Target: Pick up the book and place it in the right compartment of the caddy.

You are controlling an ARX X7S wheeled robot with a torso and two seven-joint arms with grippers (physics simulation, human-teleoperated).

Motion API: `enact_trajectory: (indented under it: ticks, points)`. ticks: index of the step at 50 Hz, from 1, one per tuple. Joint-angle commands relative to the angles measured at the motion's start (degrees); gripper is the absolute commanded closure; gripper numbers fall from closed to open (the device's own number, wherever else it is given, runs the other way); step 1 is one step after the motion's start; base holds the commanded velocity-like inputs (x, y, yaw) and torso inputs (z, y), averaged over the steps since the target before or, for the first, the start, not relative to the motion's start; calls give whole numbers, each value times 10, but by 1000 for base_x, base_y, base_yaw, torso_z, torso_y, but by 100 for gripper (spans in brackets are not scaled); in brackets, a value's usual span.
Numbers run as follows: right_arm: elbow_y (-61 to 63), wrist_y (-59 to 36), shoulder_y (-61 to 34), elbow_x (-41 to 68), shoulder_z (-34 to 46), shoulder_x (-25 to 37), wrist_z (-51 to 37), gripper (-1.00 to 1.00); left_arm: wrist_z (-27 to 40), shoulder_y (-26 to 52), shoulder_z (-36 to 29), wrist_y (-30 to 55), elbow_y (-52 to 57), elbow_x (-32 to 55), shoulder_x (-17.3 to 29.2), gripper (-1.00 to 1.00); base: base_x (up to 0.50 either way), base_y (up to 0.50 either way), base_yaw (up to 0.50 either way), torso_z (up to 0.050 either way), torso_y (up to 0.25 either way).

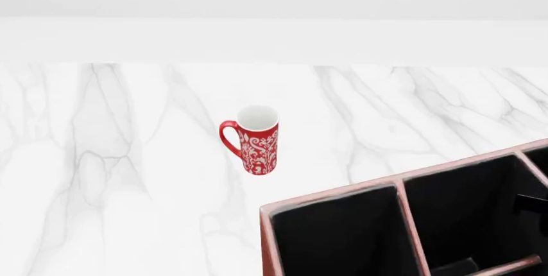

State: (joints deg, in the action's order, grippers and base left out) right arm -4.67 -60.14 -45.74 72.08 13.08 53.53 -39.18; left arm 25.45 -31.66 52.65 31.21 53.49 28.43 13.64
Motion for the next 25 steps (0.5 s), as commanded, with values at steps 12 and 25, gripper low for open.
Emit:
enact_trajectory:
  ticks: [12,25]
  points:
    - [-27,19,6,-23,-7,-7,21,-100,1,-1,-8,-2,0,-5,0,-100,0,0,0,0,0]
    - [-29,20,0,-28,-1,-11,27,-100,0,-3,-7,-6,-3,-4,-1,-100,0,0,0,0,0]
